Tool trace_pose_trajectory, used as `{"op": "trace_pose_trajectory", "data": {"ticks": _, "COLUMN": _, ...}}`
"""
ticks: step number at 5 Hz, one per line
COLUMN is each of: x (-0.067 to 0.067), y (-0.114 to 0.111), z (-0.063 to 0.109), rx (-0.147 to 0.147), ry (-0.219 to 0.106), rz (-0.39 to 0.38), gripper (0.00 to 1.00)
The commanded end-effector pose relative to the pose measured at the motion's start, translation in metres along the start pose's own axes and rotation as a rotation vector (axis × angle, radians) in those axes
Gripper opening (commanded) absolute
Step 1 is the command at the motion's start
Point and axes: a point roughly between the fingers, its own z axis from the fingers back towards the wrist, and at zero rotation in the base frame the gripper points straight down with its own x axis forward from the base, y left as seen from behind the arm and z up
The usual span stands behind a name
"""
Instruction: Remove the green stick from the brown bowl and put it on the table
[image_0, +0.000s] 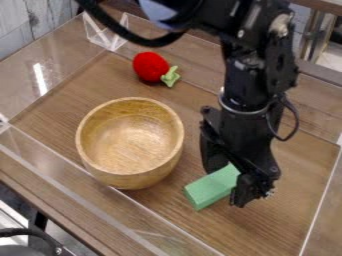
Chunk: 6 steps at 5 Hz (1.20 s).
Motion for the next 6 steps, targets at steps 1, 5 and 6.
{"op": "trace_pose_trajectory", "data": {"ticks": 1, "x": 0.011, "y": -0.006, "z": 0.013, "rx": 0.002, "ry": -0.044, "rz": -0.053, "gripper": 1.0}}
{"op": "trace_pose_trajectory", "data": {"ticks": 5, "x": 0.014, "y": 0.023, "z": 0.011, "rx": 0.011, "ry": -0.036, "rz": -0.085, "gripper": 1.0}}
{"op": "trace_pose_trajectory", "data": {"ticks": 6, "x": 0.01, "y": 0.028, "z": 0.02, "rx": 0.016, "ry": -0.04, "rz": -0.055, "gripper": 1.0}}
